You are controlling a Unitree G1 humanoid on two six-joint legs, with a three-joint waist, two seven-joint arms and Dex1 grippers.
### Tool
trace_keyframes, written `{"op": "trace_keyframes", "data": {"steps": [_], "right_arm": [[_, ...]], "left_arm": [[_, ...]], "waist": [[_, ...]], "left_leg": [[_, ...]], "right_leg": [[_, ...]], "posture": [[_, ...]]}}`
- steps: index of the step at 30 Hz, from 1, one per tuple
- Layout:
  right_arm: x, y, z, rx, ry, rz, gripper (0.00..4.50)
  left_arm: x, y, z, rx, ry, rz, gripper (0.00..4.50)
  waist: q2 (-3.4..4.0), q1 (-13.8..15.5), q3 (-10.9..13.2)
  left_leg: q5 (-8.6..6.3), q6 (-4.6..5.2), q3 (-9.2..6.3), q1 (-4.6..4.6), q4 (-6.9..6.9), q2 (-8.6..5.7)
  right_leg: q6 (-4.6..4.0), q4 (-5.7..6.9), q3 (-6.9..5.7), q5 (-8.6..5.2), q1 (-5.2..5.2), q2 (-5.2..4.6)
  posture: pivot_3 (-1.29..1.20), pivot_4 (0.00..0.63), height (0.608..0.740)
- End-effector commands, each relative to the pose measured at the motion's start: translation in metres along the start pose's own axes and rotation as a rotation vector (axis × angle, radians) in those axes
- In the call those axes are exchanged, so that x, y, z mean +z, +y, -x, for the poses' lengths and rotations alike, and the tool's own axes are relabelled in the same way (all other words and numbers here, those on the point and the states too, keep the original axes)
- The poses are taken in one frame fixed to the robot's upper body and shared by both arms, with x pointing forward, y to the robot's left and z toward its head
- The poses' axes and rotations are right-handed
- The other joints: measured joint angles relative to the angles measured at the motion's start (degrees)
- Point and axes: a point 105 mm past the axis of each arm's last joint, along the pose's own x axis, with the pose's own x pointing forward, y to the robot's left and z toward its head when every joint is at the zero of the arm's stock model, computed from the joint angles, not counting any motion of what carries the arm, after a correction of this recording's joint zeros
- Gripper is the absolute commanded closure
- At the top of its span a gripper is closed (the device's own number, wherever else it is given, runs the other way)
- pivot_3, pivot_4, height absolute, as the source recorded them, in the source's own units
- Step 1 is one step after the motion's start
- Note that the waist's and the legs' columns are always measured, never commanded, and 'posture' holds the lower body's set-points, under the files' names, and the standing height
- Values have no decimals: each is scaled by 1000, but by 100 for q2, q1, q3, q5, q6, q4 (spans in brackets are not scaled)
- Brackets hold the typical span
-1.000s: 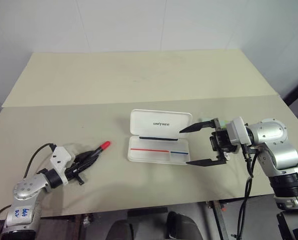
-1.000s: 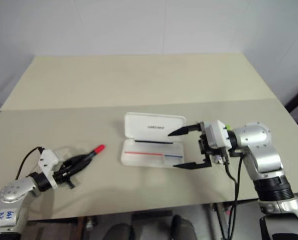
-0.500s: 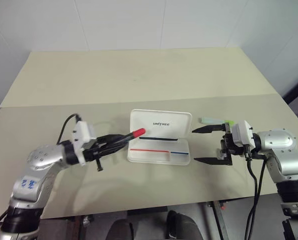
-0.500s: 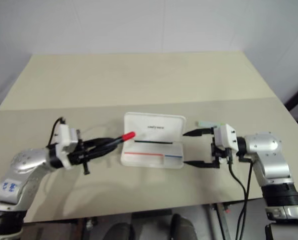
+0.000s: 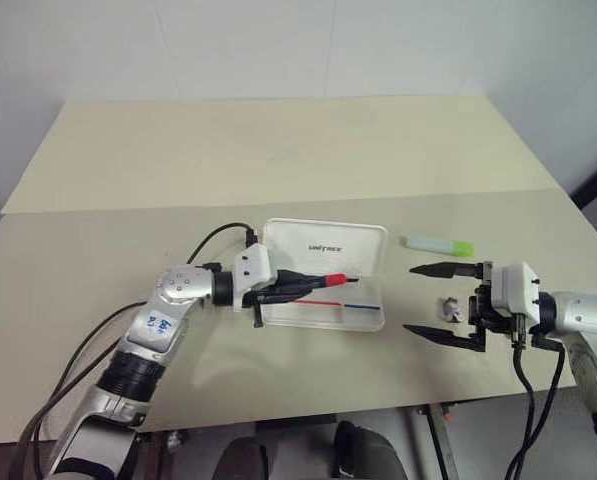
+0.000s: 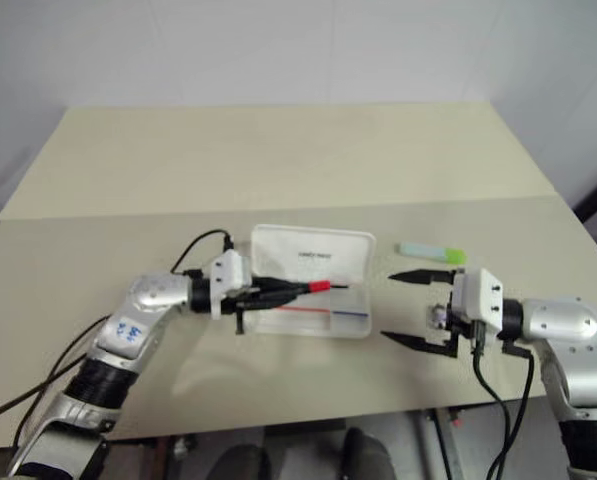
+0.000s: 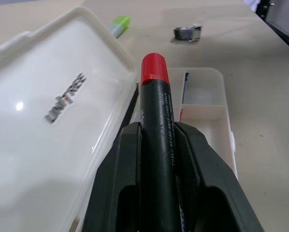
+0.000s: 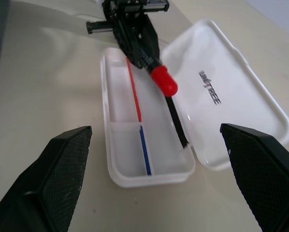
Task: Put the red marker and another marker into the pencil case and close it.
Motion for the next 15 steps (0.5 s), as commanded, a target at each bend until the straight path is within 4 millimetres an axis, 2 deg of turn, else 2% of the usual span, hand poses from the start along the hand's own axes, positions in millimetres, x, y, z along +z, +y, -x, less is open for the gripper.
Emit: {"op": "trace_keyframes", "data": {"steps": [1,9,15], "right_arm": [[16,-2,6,-38,-11,46,0],[27,4,9,-87,-2,40,0],[31,6,10,-103,2,38,0]], "left_arm": [[10,3,-7,-22,-22,-68,3859],[3,9,-23,-41,-8,-95,3859],[4,7,-29,-30,-29,-86,1943]], "waist": [[-3,-11,0],[-5,7,-2],[-7,1,-2]], "left_leg": [[0,0,0,1,0,0],[1,2,-3,3,3,0],[0,3,-3,3,3,0]], "right_leg": [[0,1,0,0,2,0],[3,0,0,2,8,0],[3,-2,0,2,8,0]], "posture": [[0,150,740],[0,150,740],[0,150,740]]}}
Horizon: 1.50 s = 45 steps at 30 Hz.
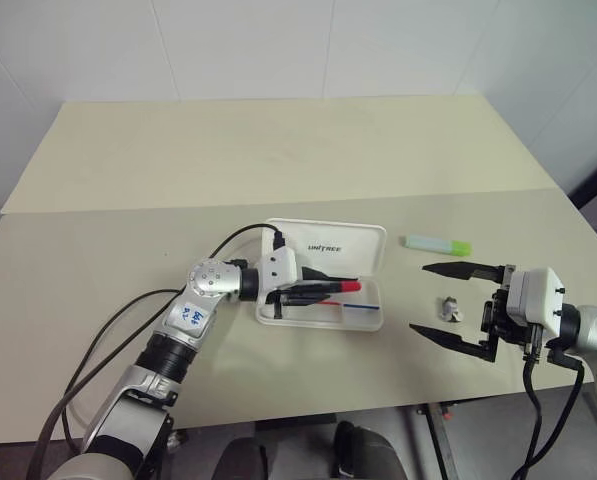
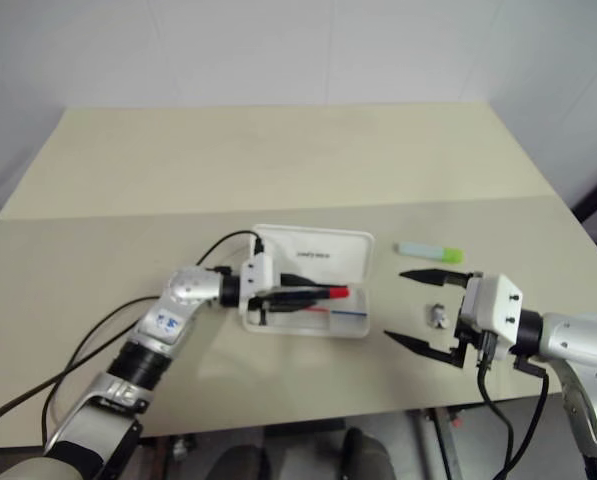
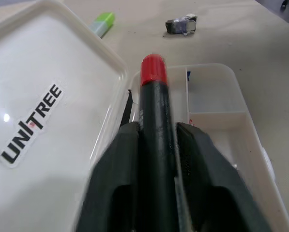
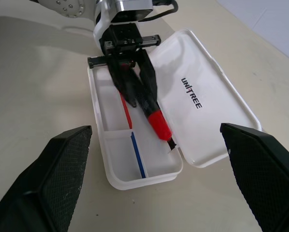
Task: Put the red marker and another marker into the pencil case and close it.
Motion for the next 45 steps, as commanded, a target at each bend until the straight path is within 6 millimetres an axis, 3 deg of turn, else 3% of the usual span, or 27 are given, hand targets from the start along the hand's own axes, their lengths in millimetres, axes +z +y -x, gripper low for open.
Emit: {"op": "trace_keyframes", "data": {"steps": [1,5,6,11,15,21,27,35,39,45], "right_arm": [[12,-4,5,-22,-9,44,0],[12,-5,3,-21,-10,42,0],[12,-6,3,-21,-10,41,0],[8,-7,2,-3,-9,8,0],[6,-5,4,22,4,-21,0],[0,-6,13,81,56,-78,0],[-14,-22,27,66,130,-97,0],[-43,-61,24,23,222,-112,0],[-64,-89,6,41,294,-108,0],[-76,-123,-21,56,368,-84,0]], "left_arm": [[12,5,-4,16,-36,-39,1529],[13,2,-5,13,-49,-37,157],[14,2,-5,16,-55,-34,24],[33,-8,-3,-10,-154,-15,24],[36,-18,3,-29,-161,-34,24],[48,-35,21,-28,-218,-61,24],[55,-33,45,42,-220,-83,24],[54,-24,72,119,-179,-85,24],[60,-14,93,189,-162,-90,24],[67,0,115,260,-123,-126,24]], "waist": [[0,0,0],[0,-2,0],[0,-6,0],[0,-2,0],[0,-2,0],[0,-3,0],[0,-18,0],[3,-22,1],[5,-75,3],[19,-176,10]], "left_leg": [[0,0,0,0,0,0],[0,1,-1,0,1,0],[0,1,-1,0,1,0],[0,1,-2,1,2,0],[0,1,-4,0,2,0],[0,1,-7,2,3,0],[-1,2,-12,4,6,0],[0,2,-11,10,5,0],[0,2,-3,10,7,0],[1,2,-2,8,-1,1]], "right_leg": [[0,0,0,0,0,0],[0,1,0,0,1,0],[0,2,0,0,1,0],[0,1,0,0,0,0],[0,1,0,0,0,0],[0,2,1,0,1,-1],[0,5,2,0,8,-1],[0,4,2,0,7,0],[0,3,2,1,7,0],[0,3,-1,0,1,0]], "posture": [[0,150,740],[0,150,740],[0,150,740],[0,150,740],[0,150,740],[0,150,740],[0,150,740],[0,150,740],[0,150,740],[0,150,740]]}}
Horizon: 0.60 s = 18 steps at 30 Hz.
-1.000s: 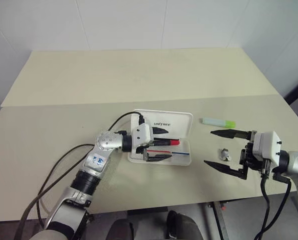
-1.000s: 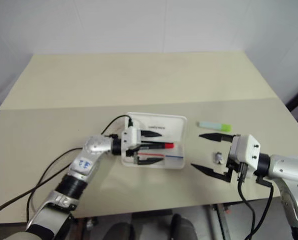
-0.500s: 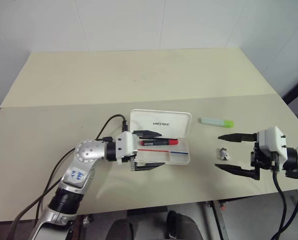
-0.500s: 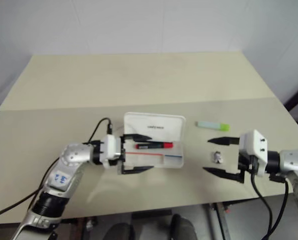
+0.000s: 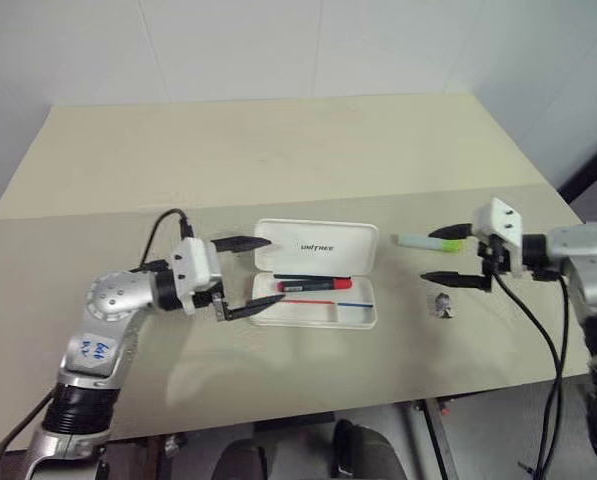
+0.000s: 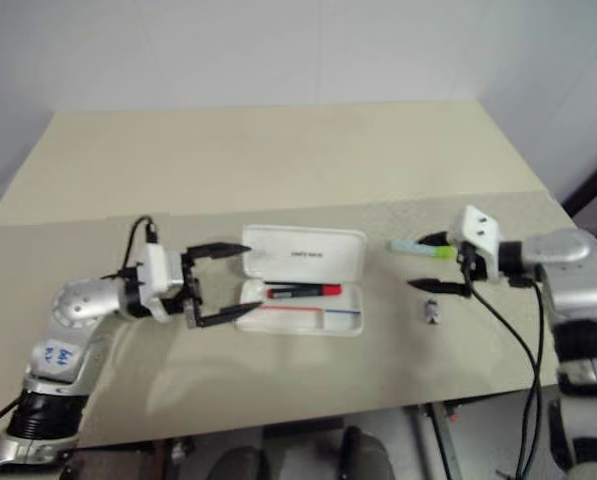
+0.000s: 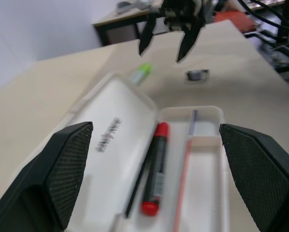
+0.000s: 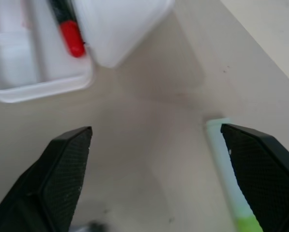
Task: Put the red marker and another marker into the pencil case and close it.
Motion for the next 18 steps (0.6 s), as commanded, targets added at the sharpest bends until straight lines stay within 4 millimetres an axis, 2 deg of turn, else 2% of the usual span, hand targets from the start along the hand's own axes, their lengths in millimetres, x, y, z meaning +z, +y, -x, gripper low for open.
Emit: {"op": "trace_keyframes", "data": {"steps": [1,9,18], "right_arm": [[-1,-17,-2,-20,51,22,0],[3,-42,-15,-77,136,2,0],[-6,-57,-5,-159,284,-52,0]], "left_arm": [[17,10,8,36,-16,-61,24],[24,11,17,75,15,-84,24],[31,8,26,119,54,-103,24]], "waist": [[4,1,3],[24,-18,14],[31,-41,19]], "left_leg": [[0,0,0,-4,-1,0],[0,0,1,-9,-11,0],[-1,-1,2,-13,-9,0]], "right_leg": [[0,-3,0,0,-1,0],[0,-1,-1,0,-10,0],[0,-1,0,0,-10,0]], "posture": [[0,150,740],[0,150,740],[0,150,740]]}}
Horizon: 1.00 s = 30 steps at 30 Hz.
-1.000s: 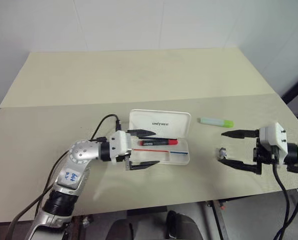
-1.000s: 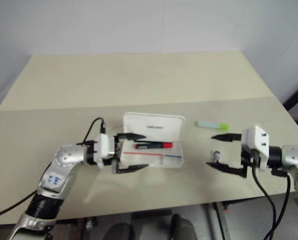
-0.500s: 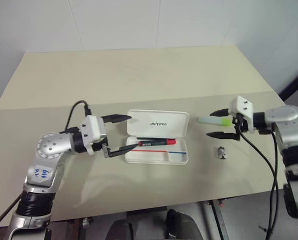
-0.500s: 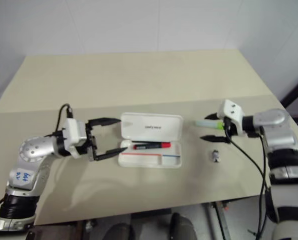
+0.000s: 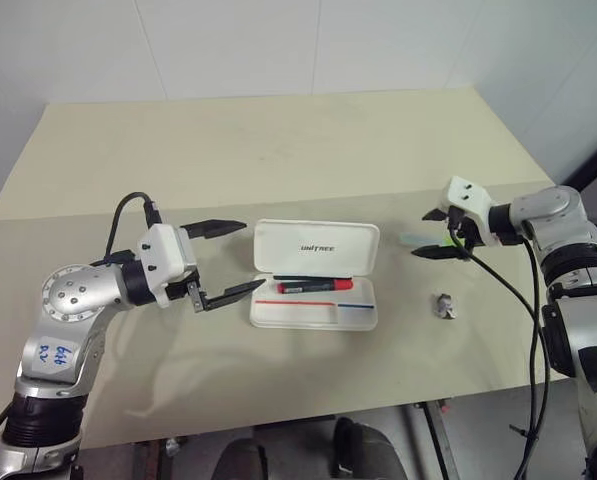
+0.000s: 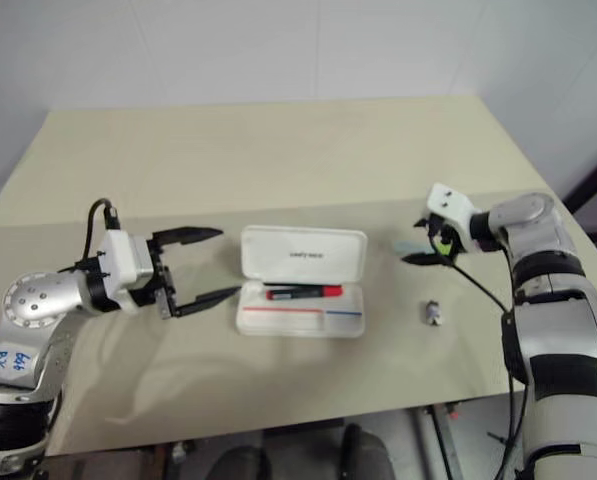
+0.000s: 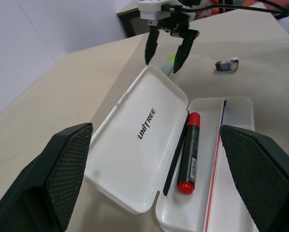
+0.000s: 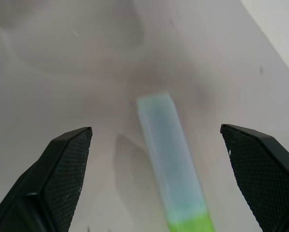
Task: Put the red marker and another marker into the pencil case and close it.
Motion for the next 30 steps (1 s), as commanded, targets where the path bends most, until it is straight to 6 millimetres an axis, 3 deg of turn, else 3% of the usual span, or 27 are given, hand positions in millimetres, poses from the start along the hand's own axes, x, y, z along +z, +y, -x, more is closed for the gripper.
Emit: {"op": "trace_keyframes", "data": {"steps": [1,9,16,19,26,30], "right_arm": [[4,-14,11,-68,44,-5,0],[8,-16,1,-89,66,-37,0],[-1,-1,-15,-7,144,-77,0],[-6,4,-20,8,163,-91,697],[-16,14,-24,69,198,-119,3128],[-16,18,-28,84,193,-93,3367]], "left_arm": [[14,-1,5,24,-11,-45,24],[17,-4,10,41,4,-44,24],[22,-2,13,38,17,-57,24],[23,-3,13,34,20,-59,0],[24,-6,14,33,30,-57,0],[22,-8,13,31,32,-52,0]], "waist": [[1,-22,0],[1,-124,0],[4,-120,2],[-1,-122,-1],[-11,-128,-8],[-14,-129,-9]], "left_leg": [[0,0,1,0,0,0],[0,0,0,0,2,0],[0,0,0,0,0,0],[0,0,-2,0,1,0],[-1,-1,-3,5,-2,1],[-1,-1,-2,4,1,1]], "right_leg": [[0,0,1,0,0,0],[0,1,3,0,0,0],[0,1,3,0,0,0],[0,4,3,0,1,0],[0,4,5,0,1,1],[0,6,6,0,2,1]], "posture": [[0,150,740],[0,150,740],[0,150,740],[0,150,740],[0,150,740],[0,150,740]]}}
